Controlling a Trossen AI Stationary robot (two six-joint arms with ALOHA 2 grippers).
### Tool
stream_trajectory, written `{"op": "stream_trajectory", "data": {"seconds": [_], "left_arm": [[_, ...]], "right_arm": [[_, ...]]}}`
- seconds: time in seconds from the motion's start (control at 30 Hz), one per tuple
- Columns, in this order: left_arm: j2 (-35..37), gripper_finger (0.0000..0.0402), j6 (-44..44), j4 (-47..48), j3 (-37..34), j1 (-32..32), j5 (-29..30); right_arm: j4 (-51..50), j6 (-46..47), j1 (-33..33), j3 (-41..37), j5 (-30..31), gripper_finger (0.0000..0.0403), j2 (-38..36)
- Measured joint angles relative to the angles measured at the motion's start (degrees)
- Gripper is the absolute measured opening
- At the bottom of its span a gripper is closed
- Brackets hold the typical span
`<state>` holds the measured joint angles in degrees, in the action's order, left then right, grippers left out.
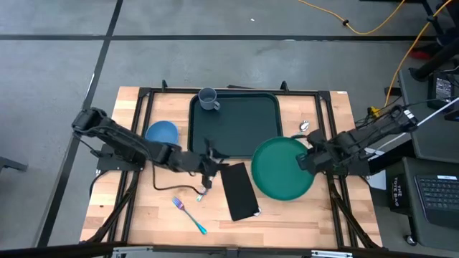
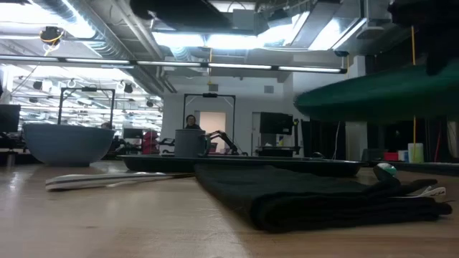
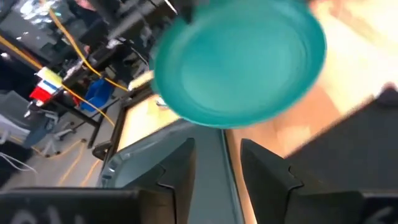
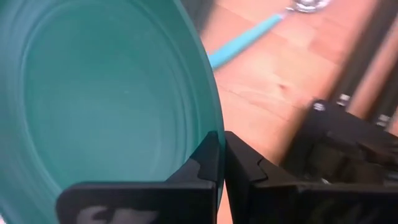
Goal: Set up tray
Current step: Put the plate on the tray to the bottom of the mug
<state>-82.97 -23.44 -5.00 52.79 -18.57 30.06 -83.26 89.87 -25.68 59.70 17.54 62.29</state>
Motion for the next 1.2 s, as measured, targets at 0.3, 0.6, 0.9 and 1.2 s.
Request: {"op": "stream_trajectory", "data": {"seconds": [0.3, 0.6, 0.9, 1.2], "left_arm": [[-12.22, 0.0124, -12.96, 5.41, 11.16, -3.35, 11.92], [-16.53, 0.0125, -19.37, 5.64, 16.18, -4.42, 9.43], [-18.64, 0.0125, -19.41, 8.22, 16.16, -4.28, 7.81], [-19.09, 0.0125, -19.4, 8.25, 16.16, -3.8, 9.21]], "right_arm": [[5.14, -6.22, 5.47, 0.02, -0.02, 0.001, -4.81], [9.18, -11.71, 8.61, 0.02, -0.02, 0.001, -4.55], [11.44, -13.78, 9.34, 0.04, 0.0, 0.001, -4.15], [12.1, -13.89, 9.34, 0.03, 0.28, 0.001, -3.46]]}}
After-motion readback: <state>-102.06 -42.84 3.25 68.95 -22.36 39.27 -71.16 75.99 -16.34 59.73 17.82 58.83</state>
